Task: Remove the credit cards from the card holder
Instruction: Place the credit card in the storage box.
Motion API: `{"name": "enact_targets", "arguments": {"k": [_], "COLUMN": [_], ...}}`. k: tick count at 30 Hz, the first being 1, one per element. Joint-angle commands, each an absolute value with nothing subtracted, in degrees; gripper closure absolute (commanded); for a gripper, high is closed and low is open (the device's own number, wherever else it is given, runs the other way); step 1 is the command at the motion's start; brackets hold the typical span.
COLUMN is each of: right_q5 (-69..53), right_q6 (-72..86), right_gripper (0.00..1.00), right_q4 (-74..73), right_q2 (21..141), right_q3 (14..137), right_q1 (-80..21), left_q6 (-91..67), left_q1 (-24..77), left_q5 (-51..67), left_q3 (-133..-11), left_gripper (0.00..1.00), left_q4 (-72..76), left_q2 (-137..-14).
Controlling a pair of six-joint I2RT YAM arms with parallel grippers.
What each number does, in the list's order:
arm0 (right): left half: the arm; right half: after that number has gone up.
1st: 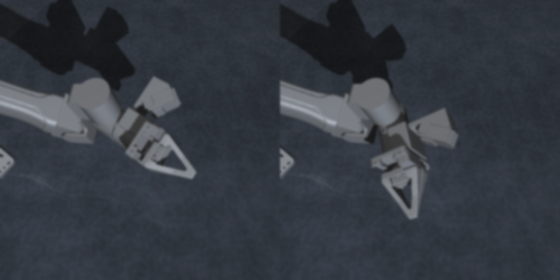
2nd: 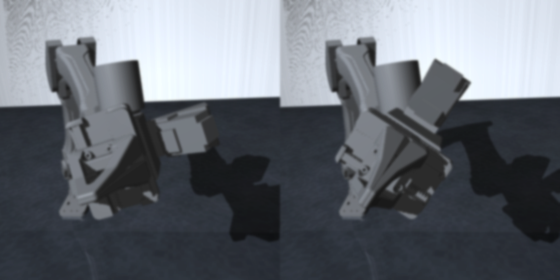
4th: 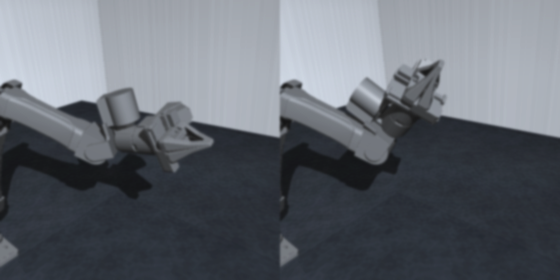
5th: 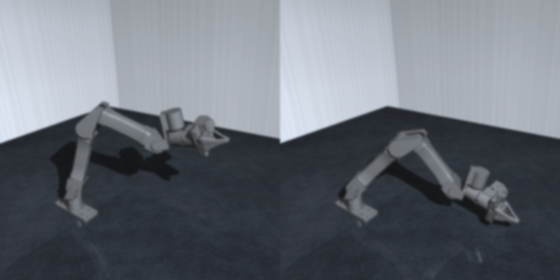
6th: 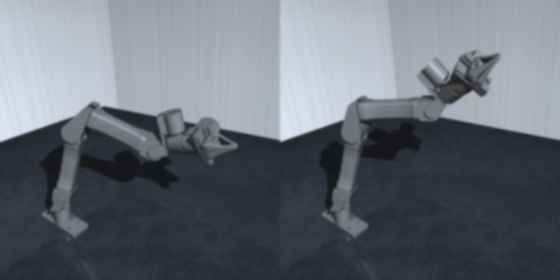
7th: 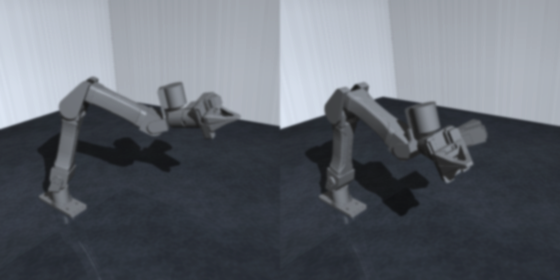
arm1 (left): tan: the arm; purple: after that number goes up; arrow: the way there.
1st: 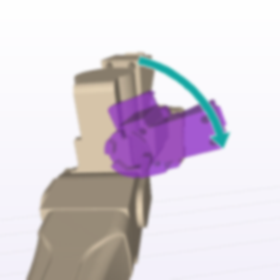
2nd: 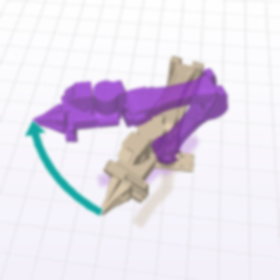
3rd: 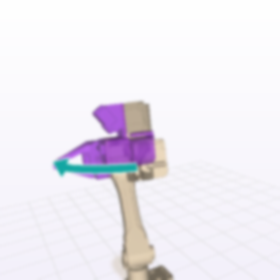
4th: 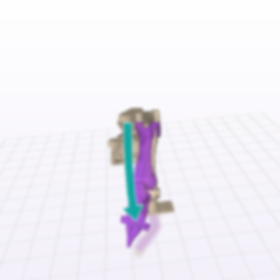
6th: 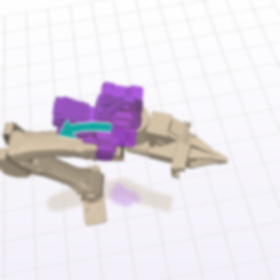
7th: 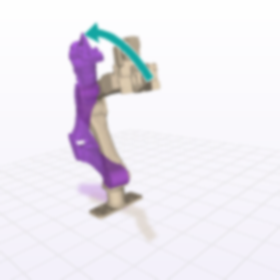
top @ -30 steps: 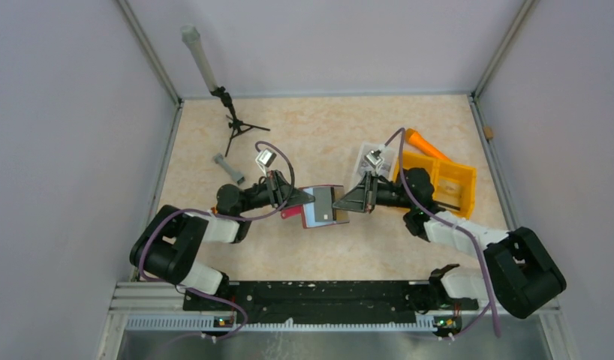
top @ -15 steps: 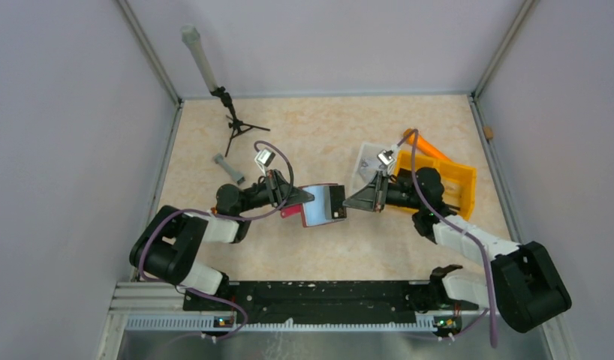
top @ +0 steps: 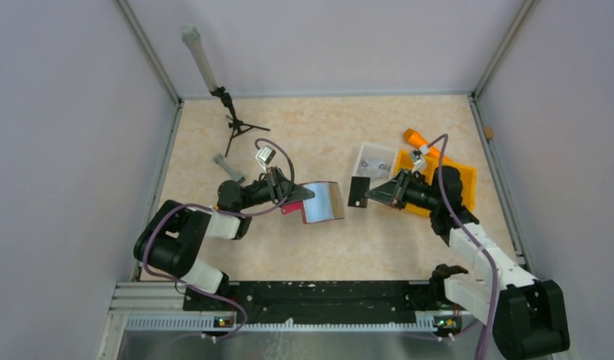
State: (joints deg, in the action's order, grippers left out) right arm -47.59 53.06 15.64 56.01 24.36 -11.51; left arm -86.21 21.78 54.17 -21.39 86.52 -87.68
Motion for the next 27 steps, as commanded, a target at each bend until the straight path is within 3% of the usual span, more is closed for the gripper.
{"name": "enact_targets", "arguments": {"k": [1,7,11,20,22,27], "right_q5": [-31.27,-6.65,4.83,17.62,19.61,24.43], "right_q6": [45.18,44.66,54.59,86.29,87.81,92.83], "right_gripper": [1.00,1.00,1.00,1.00,1.00,1.00], "right_q4": [-2.80,-20.92,-26.87,-14.36,-8.42,-9.15], "right_q2": [48.57,42.90,43.99,38.63,38.13,42.13], "right_q3": [30.08,37.91,40.24,24.84,22.23,23.35], "right_q1": [-9.43,-9.43,-9.42,-9.51,-9.55,-10.59], "left_q6": [-84.59,-84.51,-84.73,-85.98,-86.41,-87.45], "left_q1": [21.52,21.49,21.34,21.01,20.90,20.44], "left_q5": [55.12,56.56,57.28,59.03,59.86,61.44], "left_q3": [-23.80,-24.46,-25.07,-25.88,-26.13,-26.53], "left_gripper": [1.00,1.00,1.00,1.00,1.00,1.00], "left_q4": [92.81,92.81,92.81,92.81,92.81,92.81], "left_q2": [-87.38,-87.65,-87.67,-85.89,-85.58,-84.98]}}
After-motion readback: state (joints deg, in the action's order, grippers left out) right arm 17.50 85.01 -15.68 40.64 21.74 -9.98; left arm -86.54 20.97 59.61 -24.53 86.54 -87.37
